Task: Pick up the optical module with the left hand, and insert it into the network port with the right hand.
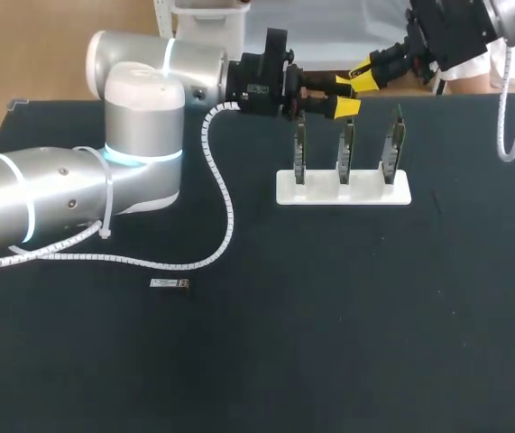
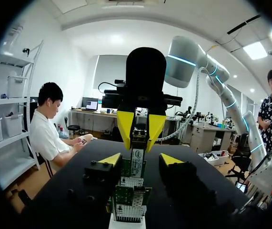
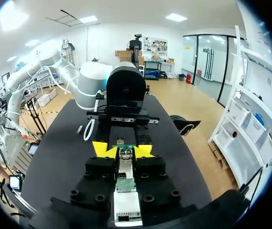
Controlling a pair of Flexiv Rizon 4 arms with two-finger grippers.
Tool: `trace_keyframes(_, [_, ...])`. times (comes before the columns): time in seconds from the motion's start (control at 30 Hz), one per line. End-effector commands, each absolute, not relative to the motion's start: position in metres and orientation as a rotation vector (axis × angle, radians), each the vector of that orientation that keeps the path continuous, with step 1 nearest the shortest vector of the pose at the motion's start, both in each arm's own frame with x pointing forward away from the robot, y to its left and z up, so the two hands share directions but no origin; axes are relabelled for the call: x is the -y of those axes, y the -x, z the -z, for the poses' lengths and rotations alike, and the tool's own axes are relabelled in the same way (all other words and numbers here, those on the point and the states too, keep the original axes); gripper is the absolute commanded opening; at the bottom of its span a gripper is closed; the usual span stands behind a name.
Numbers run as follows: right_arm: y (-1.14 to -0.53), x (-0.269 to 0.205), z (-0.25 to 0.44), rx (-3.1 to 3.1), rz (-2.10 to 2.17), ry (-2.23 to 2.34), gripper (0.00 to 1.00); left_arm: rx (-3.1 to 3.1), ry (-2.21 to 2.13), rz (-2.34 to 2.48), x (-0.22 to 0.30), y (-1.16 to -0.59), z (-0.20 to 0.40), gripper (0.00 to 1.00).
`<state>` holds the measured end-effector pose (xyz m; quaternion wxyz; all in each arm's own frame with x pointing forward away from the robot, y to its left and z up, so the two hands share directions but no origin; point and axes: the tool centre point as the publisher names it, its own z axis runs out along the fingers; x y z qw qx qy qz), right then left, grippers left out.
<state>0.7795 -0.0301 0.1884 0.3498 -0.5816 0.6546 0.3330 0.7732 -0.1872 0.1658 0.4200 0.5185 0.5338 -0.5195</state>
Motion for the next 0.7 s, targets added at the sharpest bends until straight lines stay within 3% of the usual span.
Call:
trace_keyframes(0.03, [-0.7806, 0.0307, -0.1884, -1.692, -0.864, 1.503, 0.00, -1.338, -1.303, 1.303, 0.1875, -0.7746, -0.1658, 1.00])
trace_keyframes(0.7, [-0.7823, 0.0313, -0.1911, -1.684, -0.858, 1.512, 0.00, -1.341, -1.370, 1.207, 0.1795, -0.7762, -0.1740, 1.00])
